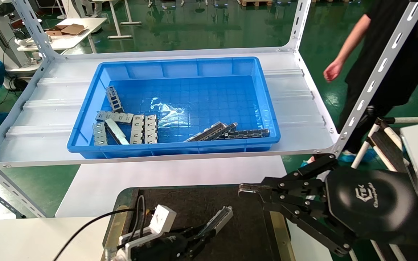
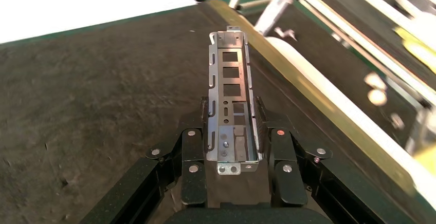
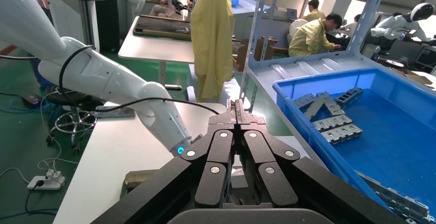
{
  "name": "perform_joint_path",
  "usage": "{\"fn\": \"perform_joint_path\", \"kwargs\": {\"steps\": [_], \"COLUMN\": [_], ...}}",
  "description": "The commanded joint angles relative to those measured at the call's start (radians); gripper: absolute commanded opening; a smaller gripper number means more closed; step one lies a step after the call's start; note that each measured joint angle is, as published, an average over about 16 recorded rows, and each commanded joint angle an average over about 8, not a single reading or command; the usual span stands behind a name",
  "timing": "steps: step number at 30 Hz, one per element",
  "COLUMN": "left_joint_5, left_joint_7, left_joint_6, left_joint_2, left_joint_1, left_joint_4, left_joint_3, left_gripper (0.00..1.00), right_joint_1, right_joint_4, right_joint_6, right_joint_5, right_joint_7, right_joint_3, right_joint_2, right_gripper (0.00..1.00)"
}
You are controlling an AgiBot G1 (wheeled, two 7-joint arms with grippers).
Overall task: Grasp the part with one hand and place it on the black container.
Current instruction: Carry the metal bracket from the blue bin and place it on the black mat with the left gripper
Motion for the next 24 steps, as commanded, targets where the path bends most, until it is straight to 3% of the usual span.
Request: {"fn": "perform_joint_path", "kwargs": {"steps": [1,10,24], "left_joint_5": [0.017,0.078,0.089], "left_joint_7": [-0.051,-0.218,-0.361], "left_joint_6": [-0.077,-0.291,-0.529], "left_joint_2": [0.02,0.129,0.237], "left_joint_1": [0.019,0.014,-0.007], "left_joint_4": [-0.022,0.01,0.088], "left_joint_3": [0.009,0.063,0.122], "left_gripper": [0.0,0.0,0.0], "right_joint_1": [0.0,0.0,0.0], "right_joint_4": [0.0,0.0,0.0], "right_joint_6": [0.0,0.0,0.0], "right_joint_5": [0.0,0.0,0.0], "right_joint_7": [0.0,0.0,0.0], "right_joint_3": [0.0,0.0,-0.001], "right_joint_2": [0.0,0.0,0.0], "right_gripper": [0.0,0.0,0.0]}}
